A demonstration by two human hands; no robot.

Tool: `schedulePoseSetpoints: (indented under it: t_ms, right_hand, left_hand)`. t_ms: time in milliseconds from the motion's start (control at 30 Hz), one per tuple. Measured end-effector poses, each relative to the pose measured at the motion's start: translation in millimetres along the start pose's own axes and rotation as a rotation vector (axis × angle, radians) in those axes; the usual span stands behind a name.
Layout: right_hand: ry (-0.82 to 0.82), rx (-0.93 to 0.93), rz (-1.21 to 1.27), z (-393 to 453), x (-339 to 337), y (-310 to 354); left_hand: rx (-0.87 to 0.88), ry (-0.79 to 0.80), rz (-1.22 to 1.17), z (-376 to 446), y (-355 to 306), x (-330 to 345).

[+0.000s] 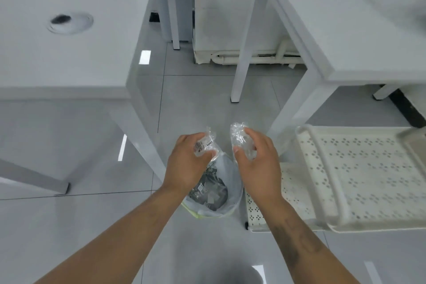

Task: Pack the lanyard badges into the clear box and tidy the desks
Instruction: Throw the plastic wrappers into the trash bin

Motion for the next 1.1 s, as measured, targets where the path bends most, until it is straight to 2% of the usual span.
schedulePoseSetpoints:
  t_ms: [267,533,700,867,1100]
  right_hand:
    - [0.056,0.035,-0.045,-21.4,106.3,-125.8]
    - [0.147,0.094,-0.065,-28.4,131.4,-163.0]
    - [0.097,0.076,0.013,-16.3,123.3,-145.7]
    - [0.051,0.036,0.111,-10.7,100.7,-98.9]
    - [0.098,0.105,0.164,-17.8,13.3,17.2]
  left_hand:
    - [-0.057,0.009,0.075,22.8,140.4,81.9]
    - [-0.104,0.043,0.156,27.8,174.1,99.6]
    - [-0.046,0.024,0.113,35.4,158.8,90.9]
    - [0.016,0.027,0.048,29.3,114.7,75.8]
    - [-0.03,0.063,-0.009,-14.4,-5.6,-2.4]
Point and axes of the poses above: each hand's wrist, its own z-axis towards the middle knuckle, its own x-axis out of the palm, y = z × x, the point moved 1 cm from there along z, towards the middle knuckle
